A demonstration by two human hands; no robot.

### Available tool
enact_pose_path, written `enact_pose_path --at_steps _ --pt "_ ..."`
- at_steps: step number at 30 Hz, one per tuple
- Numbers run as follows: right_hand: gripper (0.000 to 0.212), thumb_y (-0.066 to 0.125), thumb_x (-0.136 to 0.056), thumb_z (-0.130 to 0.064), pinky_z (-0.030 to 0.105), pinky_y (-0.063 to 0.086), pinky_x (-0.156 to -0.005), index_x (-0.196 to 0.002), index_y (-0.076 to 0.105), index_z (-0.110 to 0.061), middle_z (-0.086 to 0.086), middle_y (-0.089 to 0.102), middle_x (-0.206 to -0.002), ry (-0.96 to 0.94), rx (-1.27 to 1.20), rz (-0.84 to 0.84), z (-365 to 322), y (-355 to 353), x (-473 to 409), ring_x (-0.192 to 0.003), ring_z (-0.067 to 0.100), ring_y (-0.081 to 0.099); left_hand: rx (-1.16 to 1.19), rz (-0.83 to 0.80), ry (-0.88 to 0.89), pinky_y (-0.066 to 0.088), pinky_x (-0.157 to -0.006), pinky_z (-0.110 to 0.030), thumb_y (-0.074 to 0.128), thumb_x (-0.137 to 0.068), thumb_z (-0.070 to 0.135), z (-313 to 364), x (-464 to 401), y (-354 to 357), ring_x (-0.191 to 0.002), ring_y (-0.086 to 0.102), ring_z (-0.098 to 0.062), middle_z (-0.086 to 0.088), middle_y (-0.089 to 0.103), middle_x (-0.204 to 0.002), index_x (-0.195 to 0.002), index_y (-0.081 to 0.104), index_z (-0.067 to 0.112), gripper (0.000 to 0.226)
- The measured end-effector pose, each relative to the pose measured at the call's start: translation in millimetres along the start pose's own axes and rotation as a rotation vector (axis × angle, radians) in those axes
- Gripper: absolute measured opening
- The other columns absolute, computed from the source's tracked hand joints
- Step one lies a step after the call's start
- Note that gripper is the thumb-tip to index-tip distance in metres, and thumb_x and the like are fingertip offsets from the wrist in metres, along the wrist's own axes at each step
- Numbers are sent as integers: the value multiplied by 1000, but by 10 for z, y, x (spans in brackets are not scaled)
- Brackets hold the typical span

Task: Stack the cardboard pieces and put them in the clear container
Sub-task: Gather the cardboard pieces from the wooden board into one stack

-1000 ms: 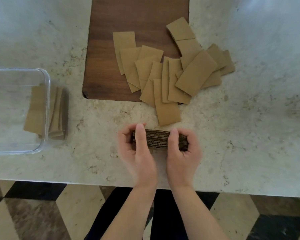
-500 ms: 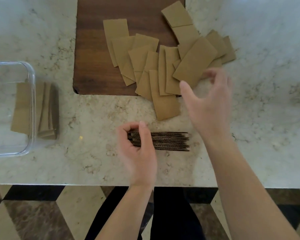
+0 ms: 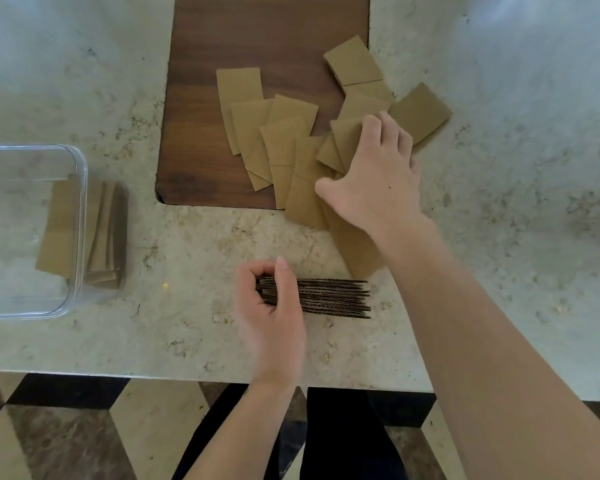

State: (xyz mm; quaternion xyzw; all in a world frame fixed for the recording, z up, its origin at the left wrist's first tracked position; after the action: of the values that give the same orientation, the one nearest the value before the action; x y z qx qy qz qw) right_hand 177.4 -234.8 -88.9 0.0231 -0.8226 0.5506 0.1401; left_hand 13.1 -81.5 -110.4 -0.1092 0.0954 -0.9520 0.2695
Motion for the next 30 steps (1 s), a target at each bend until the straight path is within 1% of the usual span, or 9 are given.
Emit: enact_pose_path --at_steps 2,4,7,10,14,19,25,28,30 --pt "88 69 -76 -40 60 21 -122 -151 31 -16 9 17 -171 -34 -20 -63 65 -22 20 -157 32 13 6 -4 8 47 -73 -7 57 -101 41 -2 -3 6 -77 60 5 6 65 -85 -86 57 51 18" --pt "88 70 -75 -46 59 18 -122 -150 31 -18 8 16 -171 3 -66 -48 122 -54 51 -157 31 13 12 -7 7 47 -72 -6 57 -102 39 -5 2 5 -75 59 7 10 64 -82 -86 57 49 18" --pt "115 72 -74 -67 60 18 -122 -160 19 -13 14 11 -173 165 -136 97 169 -144 11 -159 36 10 0 -9 13 47 -72 -6 56 -102 39 4 1 4 -76 59 6 6 66 -84 -86 56 49 19" --pt "133 72 -74 -75 58 13 -126 -164 2 -7 17 1 -175 301 -144 65 175 -114 -122 -161 37 3 -9 -8 -1 46 -71 -7 56 -101 42 16 -5 11 -75 58 5 0 64 -87 -84 56 51 19" --pt "102 67 -89 -43 51 13 -129 -163 11 -1 17 11 -174 264 -129 150 134 -63 -117 -161 32 8 -21 -11 -10 47 -70 -8 56 -99 45 33 -17 14 -74 59 4 2 65 -87 -84 57 51 16" --pt "79 75 -86 -8 38 31 -124 -153 35 0 17 36 -165 85 -193 205 245 -36 149 -155 31 28 -46 -4 -17 46 -71 -8 55 -97 46 38 -18 11 -76 60 2 2 65 -88 -84 56 51 15" --pt "64 65 -91 3 38 35 -120 -151 45 -1 18 48 -158 -93 -175 170 352 -152 310 -146 33 46 -27 0 -32 47 -68 -7 56 -97 44 51 -15 28 -72 59 5 12 63 -79 -82 56 51 16" --pt "57 54 -96 5 46 47 -112 -152 46 -1 19 58 -150 -195 -172 179 336 -298 336 -133 35 60 -30 -6 -13 46 -65 -6 56 -99 42 68 -19 21 -70 58 6 22 62 -77 -82 56 50 18" --pt "54 50 -100 4 42 51 -107 -153 45 -3 17 62 -145 -248 -183 164 336 -374 356 -125 33 64 -28 -8 -11 45 -63 -7 56 -99 42 71 -25 17 -68 56 7 24 61 -76 -81 55 50 19"
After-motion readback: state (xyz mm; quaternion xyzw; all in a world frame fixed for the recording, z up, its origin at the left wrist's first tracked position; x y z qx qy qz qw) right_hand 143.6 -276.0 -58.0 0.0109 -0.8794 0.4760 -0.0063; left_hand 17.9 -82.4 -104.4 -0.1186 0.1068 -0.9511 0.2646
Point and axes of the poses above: each hand's wrist, its own x-axis away from the middle knuckle, its own y-axis out of the palm, z = x × y, the point moved 6 cm from there along -x, towards the middle knuckle
